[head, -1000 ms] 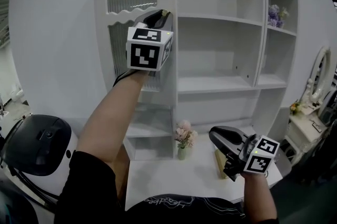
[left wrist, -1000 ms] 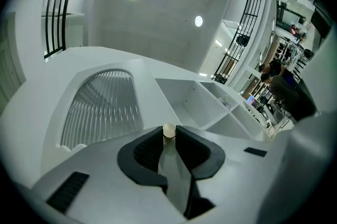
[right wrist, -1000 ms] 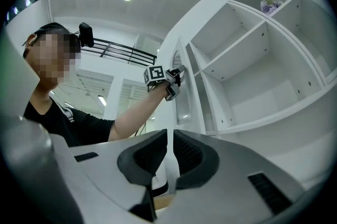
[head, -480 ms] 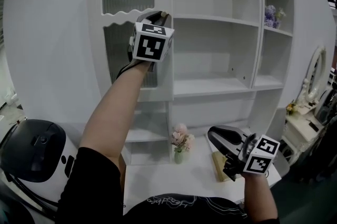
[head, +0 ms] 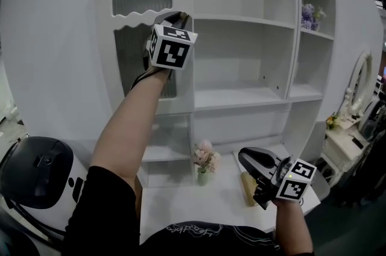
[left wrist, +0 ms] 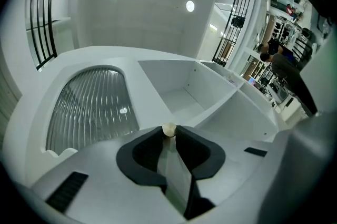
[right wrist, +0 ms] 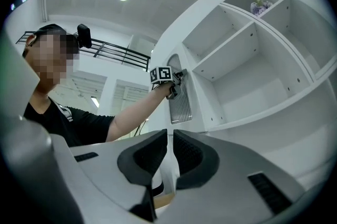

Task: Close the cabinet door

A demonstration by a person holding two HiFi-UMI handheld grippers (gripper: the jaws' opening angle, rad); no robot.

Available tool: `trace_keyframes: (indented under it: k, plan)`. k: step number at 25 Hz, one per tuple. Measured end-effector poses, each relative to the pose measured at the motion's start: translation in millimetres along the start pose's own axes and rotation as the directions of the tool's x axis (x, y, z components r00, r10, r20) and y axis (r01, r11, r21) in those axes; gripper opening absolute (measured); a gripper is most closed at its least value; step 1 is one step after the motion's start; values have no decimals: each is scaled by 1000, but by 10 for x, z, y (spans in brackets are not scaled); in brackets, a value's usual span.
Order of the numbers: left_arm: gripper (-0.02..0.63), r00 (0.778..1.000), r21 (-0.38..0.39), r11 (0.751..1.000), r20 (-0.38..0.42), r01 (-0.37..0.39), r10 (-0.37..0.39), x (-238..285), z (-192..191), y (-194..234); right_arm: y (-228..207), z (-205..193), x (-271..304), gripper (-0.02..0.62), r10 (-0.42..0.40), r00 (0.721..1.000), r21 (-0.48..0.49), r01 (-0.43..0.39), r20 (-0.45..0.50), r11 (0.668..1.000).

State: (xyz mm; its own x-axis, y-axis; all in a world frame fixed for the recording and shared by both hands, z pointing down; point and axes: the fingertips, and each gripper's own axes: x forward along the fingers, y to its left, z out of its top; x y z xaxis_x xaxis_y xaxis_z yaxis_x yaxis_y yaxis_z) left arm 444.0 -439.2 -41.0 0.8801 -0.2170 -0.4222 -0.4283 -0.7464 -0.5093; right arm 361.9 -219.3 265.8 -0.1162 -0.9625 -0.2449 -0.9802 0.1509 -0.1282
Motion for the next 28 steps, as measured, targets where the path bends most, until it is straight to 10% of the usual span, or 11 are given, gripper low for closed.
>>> trace_keyframes:
  k: [9, 16, 20, 28]
  plan:
    - [151, 999, -3, 1000, -27, 30, -30, -127, 35, -24, 105, -31, -62, 61, 1, 1000, 31, -1, 6, 1000]
    - [245, 978, -200, 958, 19, 205, -206, -653, 54, -277, 218, -130, 8, 61, 16, 1000, 69, -15, -13, 998]
    - [245, 935, -320, 882, 40, 345, -351, -1165, -113, -578, 354, -190, 142, 61, 43, 998, 67, -40, -38, 997]
    - [144, 780, -557, 634, 39, 536, -625, -2682, -891, -1354, 518, -308, 361, 60, 68, 993, 29, -66, -93, 997]
